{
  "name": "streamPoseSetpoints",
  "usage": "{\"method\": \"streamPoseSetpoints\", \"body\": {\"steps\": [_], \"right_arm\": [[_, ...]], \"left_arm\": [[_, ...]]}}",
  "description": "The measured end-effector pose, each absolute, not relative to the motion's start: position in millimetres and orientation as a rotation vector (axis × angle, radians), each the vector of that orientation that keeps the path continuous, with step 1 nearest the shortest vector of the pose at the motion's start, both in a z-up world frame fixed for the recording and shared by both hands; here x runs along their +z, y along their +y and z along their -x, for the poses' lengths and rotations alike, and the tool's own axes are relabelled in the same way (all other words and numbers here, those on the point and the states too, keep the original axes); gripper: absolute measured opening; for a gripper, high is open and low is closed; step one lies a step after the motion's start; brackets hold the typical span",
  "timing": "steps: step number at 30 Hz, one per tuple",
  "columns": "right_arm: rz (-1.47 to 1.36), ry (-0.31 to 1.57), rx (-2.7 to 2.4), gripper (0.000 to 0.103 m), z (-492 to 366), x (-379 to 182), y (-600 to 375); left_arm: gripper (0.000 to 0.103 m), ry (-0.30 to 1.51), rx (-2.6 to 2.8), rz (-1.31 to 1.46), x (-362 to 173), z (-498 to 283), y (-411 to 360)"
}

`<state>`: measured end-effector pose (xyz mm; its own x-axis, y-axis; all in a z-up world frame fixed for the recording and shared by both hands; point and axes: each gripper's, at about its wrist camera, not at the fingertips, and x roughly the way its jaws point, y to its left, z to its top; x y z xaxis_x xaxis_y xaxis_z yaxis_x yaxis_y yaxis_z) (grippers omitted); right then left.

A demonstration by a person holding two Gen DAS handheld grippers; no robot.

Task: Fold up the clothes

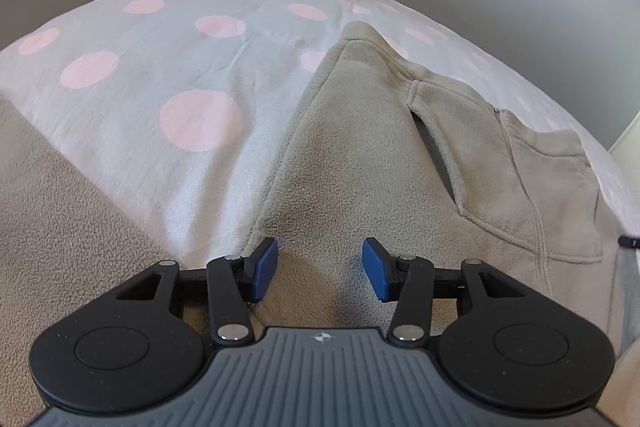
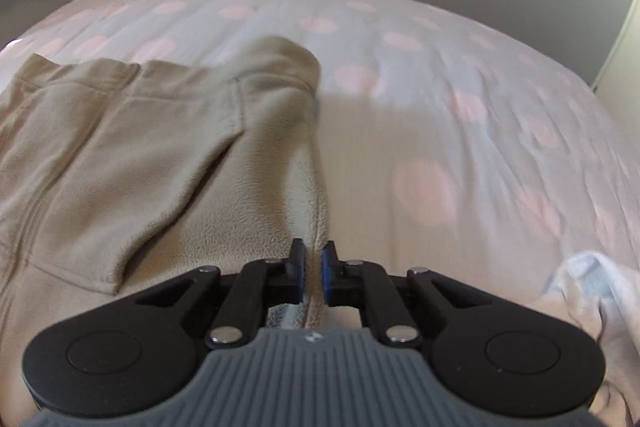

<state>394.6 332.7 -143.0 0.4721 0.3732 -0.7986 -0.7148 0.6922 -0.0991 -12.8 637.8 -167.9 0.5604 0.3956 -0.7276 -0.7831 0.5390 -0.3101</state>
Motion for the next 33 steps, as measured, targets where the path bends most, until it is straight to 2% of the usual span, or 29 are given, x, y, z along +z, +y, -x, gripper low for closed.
{"method": "streamPoseSetpoints", "body": {"steps": [6, 7, 8, 10, 18, 19, 20, 26, 27, 28, 29, 30, 33], "right_arm": [[0.395, 0.931, 0.661, 0.012, -411, -172, 338], [0.371, 0.94, 0.662, 0.017, -413, -168, 334], [0.346, 0.949, 0.663, 0.031, -415, -165, 330], [0.315, 0.966, 0.653, 0.044, -412, -154, 319], [0.288, 1.086, 0.721, 0.042, -363, -153, 299], [0.315, 1.088, 0.718, 0.034, -357, -156, 300], [0.352, 1.087, 0.71, 0.014, -352, -162, 300], [0.303, 1.062, 0.663, 0.016, -347, -161, 288], [0.292, 1.038, 0.671, 0.019, -341, -153, 284], [0.278, 1.012, 0.679, 0.028, -334, -145, 279], [0.264, 0.987, 0.687, 0.042, -327, -137, 273], [0.25, 0.962, 0.695, 0.045, -320, -129, 268], [0.224, 0.917, 0.716, 0.045, -298, -113, 252]], "left_arm": [[0.045, 0.651, 0.749, 0.681, -168, 15, 642], [0.045, 0.652, 0.746, 0.682, -169, 15, 643], [0.045, 0.653, 0.746, 0.683, -169, 14, 644], [0.045, 0.657, 0.75, 0.68, -169, 12, 644], [0.045, 0.706, 0.74, 0.646, -164, 5, 630], [0.045, 0.708, 0.738, 0.647, -163, 5, 629], [0.045, 0.709, 0.737, 0.65, -163, 7, 628], [0.045, 0.702, 0.713, 0.673, -156, 24, 625], [0.045, 0.692, 0.704, 0.685, -152, 31, 624], [0.045, 0.68, 0.692, 0.701, -145, 39, 626], [0.045, 0.668, 0.682, 0.708, -137, 50, 629], [0.045, 0.657, 0.672, 0.714, -127, 61, 632], [0.045, 0.657, 0.671, 0.699, -98, 96, 646]]}}
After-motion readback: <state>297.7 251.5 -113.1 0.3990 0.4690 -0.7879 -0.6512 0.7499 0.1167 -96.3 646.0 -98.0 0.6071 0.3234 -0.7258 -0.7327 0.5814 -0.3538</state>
